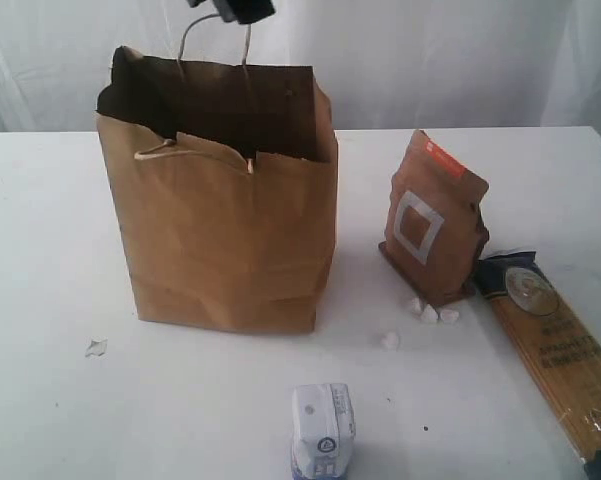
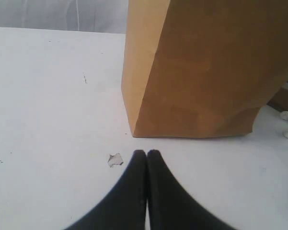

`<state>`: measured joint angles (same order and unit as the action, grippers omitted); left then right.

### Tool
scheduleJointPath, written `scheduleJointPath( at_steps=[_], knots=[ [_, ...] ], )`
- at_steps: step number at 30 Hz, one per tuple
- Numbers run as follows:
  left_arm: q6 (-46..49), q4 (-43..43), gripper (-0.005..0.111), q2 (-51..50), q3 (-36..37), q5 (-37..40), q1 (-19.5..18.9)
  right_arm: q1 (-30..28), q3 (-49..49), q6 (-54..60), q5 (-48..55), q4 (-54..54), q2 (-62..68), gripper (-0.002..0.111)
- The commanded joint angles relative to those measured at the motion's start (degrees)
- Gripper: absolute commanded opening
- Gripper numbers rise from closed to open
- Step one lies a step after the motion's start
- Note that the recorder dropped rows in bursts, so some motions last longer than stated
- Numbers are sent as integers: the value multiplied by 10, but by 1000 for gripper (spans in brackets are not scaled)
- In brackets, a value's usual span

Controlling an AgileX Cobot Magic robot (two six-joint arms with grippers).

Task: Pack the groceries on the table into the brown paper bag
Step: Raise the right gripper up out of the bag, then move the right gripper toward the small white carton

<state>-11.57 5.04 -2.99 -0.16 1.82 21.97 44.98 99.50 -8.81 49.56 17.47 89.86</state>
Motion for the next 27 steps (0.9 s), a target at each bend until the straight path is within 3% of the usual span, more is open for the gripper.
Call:
scheduleJointPath(
  at_steps=[1,7,27],
  knots=[
    [-1,4,0,3,2,-2,0,12,4,26,76,19,-42,56],
    [-1,4,0,3,2,-2,0,51,-2,37,151,27,-93,42],
    [-1,4,0,3,2,-2,0,190,-274,-94,204,2,-266,42]
  ],
)
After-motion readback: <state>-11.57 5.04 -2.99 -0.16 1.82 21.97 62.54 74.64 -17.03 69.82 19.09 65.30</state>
